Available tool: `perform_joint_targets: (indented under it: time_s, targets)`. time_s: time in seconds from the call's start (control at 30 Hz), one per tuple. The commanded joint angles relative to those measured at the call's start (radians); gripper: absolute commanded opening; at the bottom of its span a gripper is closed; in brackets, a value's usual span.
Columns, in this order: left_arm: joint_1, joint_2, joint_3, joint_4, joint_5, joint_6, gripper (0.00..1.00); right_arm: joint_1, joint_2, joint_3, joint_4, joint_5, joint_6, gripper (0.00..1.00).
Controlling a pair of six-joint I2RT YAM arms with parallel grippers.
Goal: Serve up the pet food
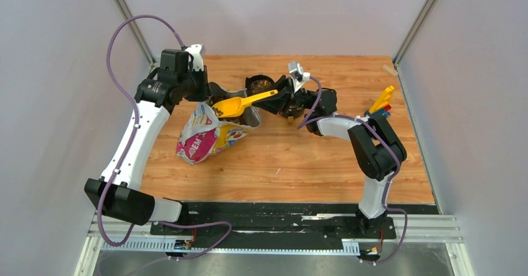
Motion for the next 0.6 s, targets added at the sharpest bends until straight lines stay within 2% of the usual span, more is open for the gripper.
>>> perform_joint_targets:
  time_s: [0.0, 0.33, 0.57]
  targets:
    - [0.0, -0.049, 0.064, 0.082, -0.058, 0.004, 0.0, -0.021, -0.07, 0.006, 0.131, 0.06, 0.029, 0.0]
    - [0.002, -0.081, 0.062, 0.064, -0.154, 0.024, 0.0, -0.056, -0.096, 0.041, 0.13, 0.054, 0.051, 0.0]
    - [0.009, -0.087, 0.054, 0.064, -0.163, 0.021, 0.0, -0.063, -0.108, 0.059, 0.129, 0.047, 0.08, 0.0]
